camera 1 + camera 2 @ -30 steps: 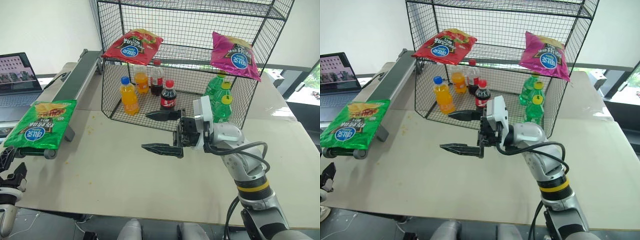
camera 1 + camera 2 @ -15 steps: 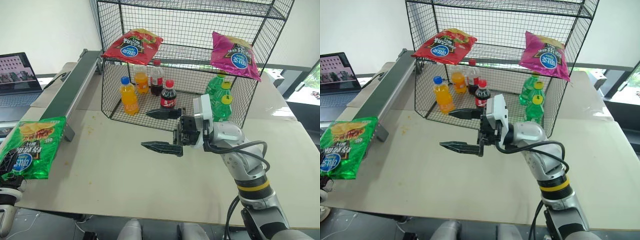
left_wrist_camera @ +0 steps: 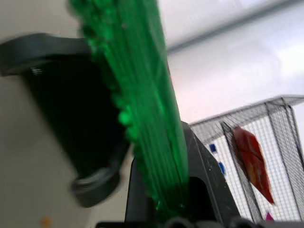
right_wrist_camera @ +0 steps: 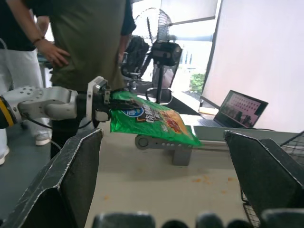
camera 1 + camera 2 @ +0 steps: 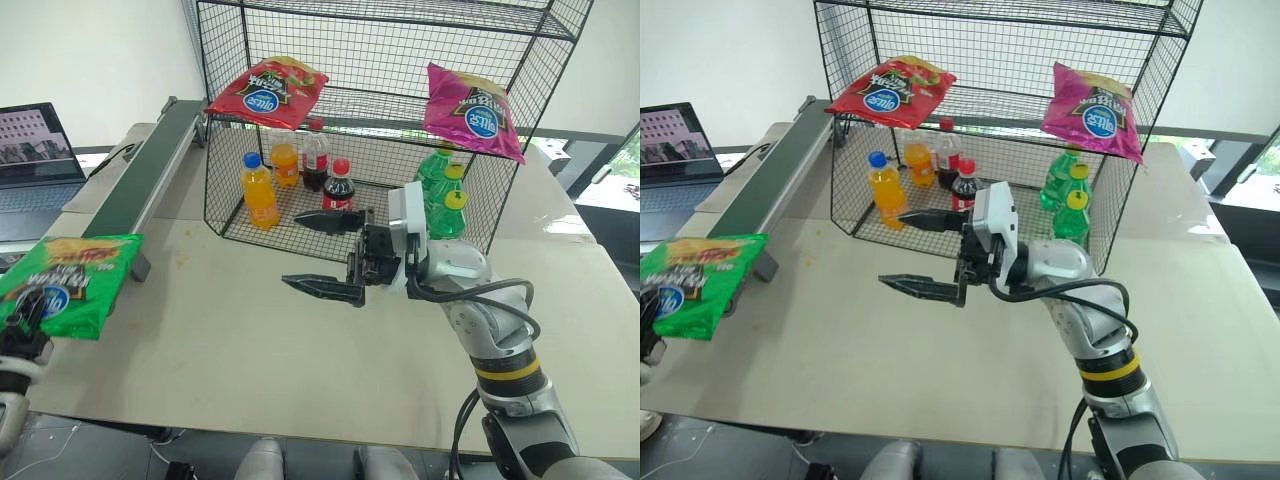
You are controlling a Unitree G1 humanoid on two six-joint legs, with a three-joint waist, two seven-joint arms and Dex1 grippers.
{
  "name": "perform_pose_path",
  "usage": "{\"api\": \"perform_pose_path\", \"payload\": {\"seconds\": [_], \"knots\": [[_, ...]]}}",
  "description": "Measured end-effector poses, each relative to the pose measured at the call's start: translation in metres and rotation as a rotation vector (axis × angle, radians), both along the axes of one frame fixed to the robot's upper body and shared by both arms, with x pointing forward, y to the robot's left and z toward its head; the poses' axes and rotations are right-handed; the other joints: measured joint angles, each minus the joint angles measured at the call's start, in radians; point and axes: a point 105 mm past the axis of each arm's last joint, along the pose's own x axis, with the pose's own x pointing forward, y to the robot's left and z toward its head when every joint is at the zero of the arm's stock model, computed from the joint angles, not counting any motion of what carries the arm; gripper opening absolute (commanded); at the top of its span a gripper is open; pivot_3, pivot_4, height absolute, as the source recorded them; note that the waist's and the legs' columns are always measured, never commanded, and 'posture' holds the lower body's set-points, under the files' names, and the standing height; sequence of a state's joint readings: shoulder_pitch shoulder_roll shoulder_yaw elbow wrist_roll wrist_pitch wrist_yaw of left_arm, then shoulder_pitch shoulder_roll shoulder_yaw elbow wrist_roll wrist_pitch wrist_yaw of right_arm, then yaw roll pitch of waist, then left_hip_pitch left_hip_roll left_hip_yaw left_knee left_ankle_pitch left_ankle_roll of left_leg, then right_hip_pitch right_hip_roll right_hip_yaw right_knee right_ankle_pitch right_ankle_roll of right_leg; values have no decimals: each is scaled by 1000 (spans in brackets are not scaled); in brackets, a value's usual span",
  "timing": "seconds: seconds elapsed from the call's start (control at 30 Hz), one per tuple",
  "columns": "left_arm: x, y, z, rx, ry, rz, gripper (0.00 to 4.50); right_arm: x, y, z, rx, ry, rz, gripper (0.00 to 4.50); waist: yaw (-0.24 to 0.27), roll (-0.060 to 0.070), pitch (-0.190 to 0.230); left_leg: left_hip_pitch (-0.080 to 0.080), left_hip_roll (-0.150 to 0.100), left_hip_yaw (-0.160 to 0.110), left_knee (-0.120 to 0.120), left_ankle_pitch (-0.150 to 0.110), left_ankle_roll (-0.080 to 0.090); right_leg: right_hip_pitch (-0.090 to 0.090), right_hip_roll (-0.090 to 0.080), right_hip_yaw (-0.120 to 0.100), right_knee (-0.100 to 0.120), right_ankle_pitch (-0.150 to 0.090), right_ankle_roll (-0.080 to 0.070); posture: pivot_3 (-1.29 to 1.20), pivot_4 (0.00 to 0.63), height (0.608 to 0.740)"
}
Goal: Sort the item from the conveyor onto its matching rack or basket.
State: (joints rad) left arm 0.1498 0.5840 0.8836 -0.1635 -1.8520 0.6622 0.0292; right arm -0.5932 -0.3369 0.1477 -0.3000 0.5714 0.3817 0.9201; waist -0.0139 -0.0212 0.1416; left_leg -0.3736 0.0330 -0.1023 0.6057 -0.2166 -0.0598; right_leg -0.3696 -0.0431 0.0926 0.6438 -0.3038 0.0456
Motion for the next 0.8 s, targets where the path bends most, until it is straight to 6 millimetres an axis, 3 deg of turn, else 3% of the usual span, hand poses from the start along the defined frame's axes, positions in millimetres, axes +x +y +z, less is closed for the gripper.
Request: {"api": "perform_pose_path", "payload": {"seconds": [0.17,0.23,0.4,0.6,0.8], "knots": [[17,-56,54,124,-149,-242,78,7,-9,5,43,-3,-105,4500,1,1,1,-1,-1,1,0,0,0,0,-1,1,-1,0,0,0,150,740],[29,-103,81,187,-247,-424,78,15,-24,12,77,-17,-223,4500,-2,2,1,-1,-1,1,-1,0,0,-1,0,0,-1,0,0,0,150,740],[47,-162,118,221,-374,-657,78,17,-43,18,110,-51,-385,4500,-2,2,1,-3,-1,0,-1,0,0,-2,0,0,-1,0,0,0,150,740],[75,-241,174,92,-545,-951,78,8,-83,62,233,-249,-676,4500,3,2,1,-7,-4,-1,2,0,1,-1,0,0,-3,1,2,0,150,740],[115,-292,201,4,-600,-1029,78,-4,-100,68,279,-298,-837,4500,-7,4,1,-7,-4,-1,1,1,1,-2,0,1,-4,1,2,0,150,740]]}}
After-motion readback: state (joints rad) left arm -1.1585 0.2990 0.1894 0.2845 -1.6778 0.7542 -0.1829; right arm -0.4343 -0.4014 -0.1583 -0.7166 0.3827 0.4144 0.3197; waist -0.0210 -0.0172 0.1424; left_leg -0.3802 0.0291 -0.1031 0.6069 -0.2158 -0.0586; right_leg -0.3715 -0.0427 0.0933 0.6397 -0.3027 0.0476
